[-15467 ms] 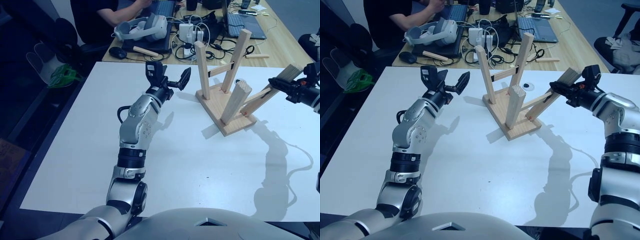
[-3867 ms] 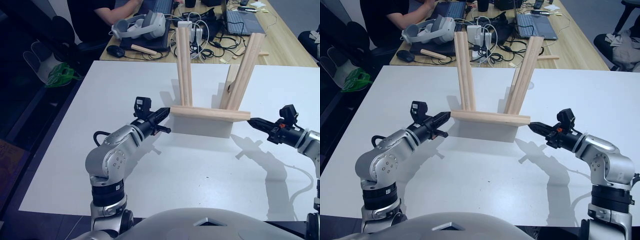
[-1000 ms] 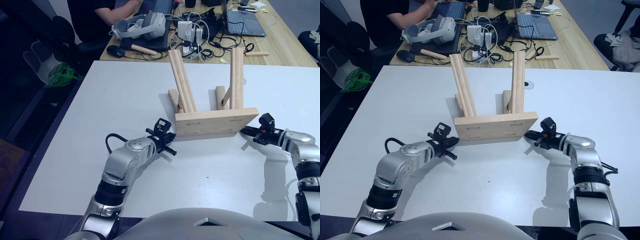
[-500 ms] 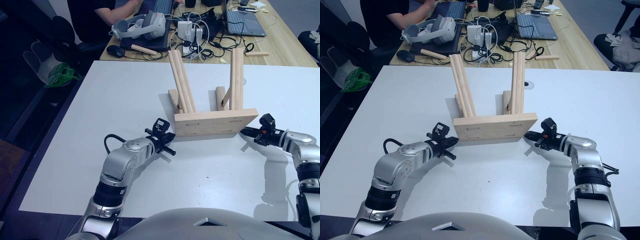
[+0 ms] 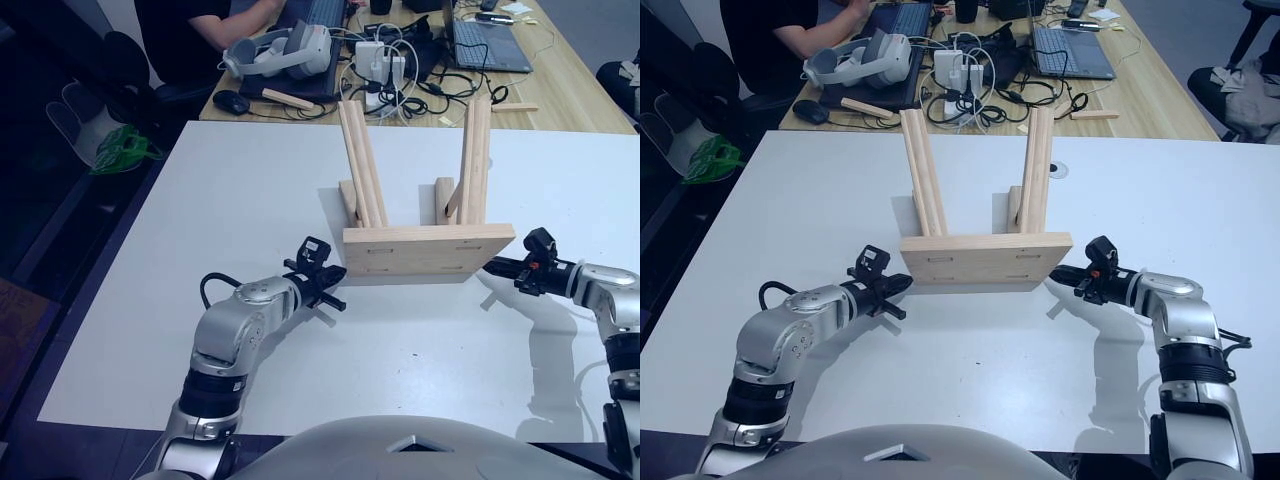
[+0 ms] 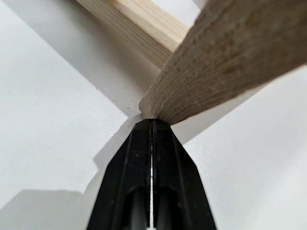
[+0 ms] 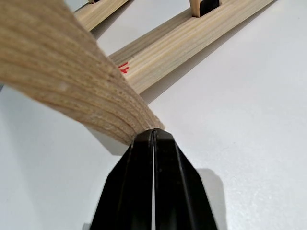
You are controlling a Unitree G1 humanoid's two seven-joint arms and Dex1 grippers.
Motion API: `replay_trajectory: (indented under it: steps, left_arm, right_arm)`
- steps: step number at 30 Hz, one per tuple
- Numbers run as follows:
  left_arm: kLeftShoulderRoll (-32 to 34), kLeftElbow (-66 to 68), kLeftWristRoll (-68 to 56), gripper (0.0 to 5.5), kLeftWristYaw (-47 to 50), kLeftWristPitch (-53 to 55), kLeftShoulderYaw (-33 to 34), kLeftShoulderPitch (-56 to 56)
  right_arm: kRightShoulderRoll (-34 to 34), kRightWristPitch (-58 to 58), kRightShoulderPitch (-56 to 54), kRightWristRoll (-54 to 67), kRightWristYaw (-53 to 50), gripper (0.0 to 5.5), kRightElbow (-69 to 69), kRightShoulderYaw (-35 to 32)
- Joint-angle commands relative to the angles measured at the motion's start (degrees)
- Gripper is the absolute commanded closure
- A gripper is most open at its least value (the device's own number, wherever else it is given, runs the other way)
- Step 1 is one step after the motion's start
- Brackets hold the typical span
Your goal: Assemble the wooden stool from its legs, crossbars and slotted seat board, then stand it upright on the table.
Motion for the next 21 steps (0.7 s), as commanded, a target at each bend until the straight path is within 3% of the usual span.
replay_trajectory:
  steps: [1,21]
  left_arm:
    - [-2.28,-2.65,-5.23,5.47,-4.04,-0.80,-0.22,-0.74]
    - [-3.89,-6.68,-15.17,5.47,-8.38,-0.63,6.86,-3.06]
  right_arm:
    - [1.00,2.28,0.02,3.84,2.23,5.50,-4.57,-0.02]
    - [1.90,17.14,-0.66,14.48,-0.87,5.50,-19.94,-5.86]
